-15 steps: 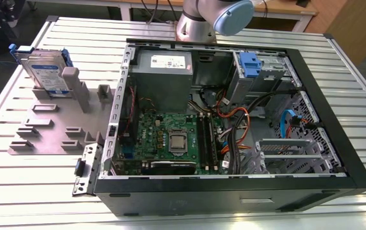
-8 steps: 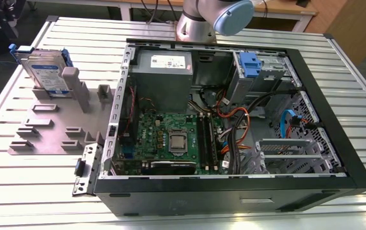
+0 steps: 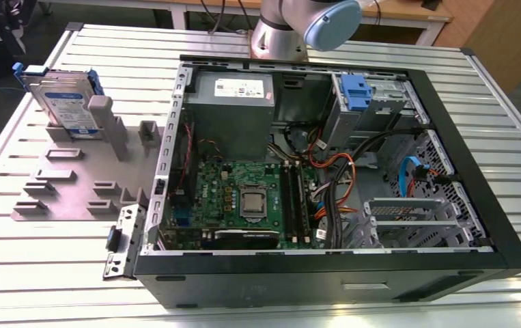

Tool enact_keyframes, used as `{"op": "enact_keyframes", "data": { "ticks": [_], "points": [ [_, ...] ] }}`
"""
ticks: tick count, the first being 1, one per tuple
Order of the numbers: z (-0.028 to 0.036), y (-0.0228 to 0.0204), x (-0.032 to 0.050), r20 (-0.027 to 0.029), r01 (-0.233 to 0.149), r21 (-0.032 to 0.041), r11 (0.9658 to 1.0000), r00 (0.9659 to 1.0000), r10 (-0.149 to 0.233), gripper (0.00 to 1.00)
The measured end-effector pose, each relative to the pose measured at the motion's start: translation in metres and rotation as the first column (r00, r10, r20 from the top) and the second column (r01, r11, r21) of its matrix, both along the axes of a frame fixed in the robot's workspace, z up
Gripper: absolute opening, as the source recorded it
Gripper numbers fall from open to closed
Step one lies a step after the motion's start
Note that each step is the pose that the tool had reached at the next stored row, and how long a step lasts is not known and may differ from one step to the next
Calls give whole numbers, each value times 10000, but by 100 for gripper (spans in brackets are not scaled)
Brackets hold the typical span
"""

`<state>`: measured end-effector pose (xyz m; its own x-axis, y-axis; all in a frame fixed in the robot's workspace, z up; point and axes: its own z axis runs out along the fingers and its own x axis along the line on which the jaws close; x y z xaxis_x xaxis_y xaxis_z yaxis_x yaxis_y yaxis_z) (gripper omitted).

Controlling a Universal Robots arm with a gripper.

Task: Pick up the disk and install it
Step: 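Pick up the disk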

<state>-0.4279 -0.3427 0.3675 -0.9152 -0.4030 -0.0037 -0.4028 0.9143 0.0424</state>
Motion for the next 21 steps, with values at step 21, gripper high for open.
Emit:
{"op": "enact_keyframes", "data": {
  "ticks": [21],
  "points": [
    [0, 0, 0, 0, -2250, 0, 9744, 9744, 2250, 11]
  ]
}}
